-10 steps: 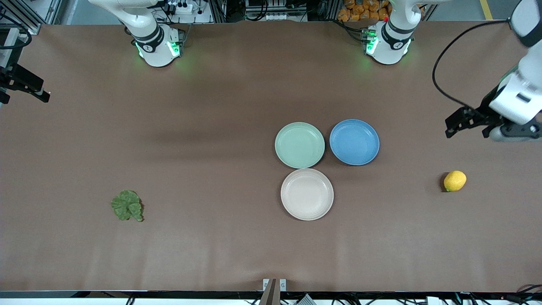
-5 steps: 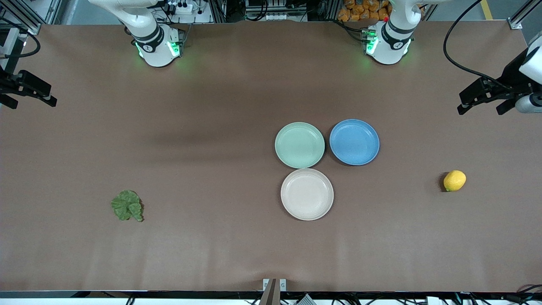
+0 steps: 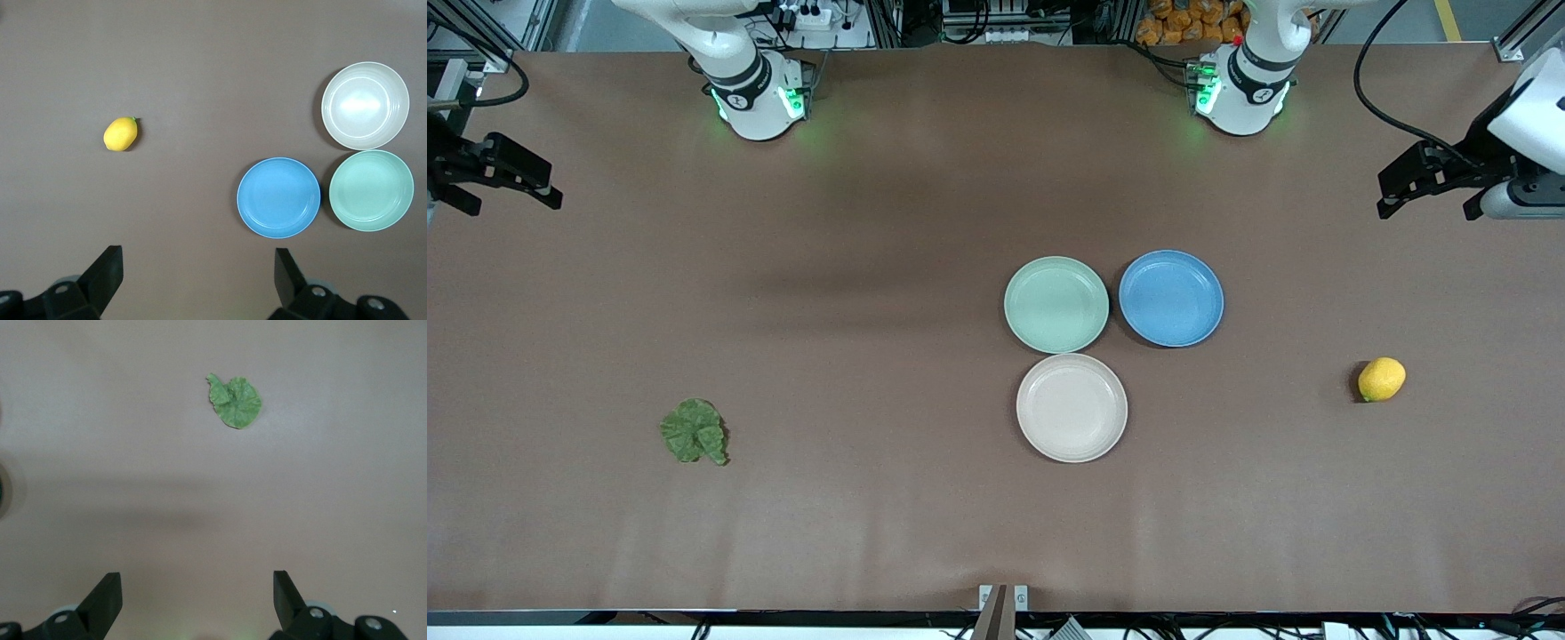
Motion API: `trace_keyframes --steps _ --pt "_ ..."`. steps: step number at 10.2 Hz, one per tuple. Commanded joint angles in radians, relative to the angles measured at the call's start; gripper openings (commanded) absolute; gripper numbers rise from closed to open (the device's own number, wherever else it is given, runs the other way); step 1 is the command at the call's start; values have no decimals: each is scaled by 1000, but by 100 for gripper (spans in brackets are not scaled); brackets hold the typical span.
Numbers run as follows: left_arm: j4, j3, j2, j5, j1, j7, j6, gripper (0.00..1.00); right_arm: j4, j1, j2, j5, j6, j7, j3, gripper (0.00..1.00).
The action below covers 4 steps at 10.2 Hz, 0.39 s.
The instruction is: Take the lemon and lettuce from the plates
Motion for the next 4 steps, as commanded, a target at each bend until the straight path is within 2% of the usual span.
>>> trace_keyframes --steps 1,4 --pt "52 -4 6 22 -6 -10 -25 100 -38 1 -32 -11 7 57 11 100" --pt "53 -18 5 21 -1 -8 -25 100 -33 -1 -32 -13 -9 54 16 100"
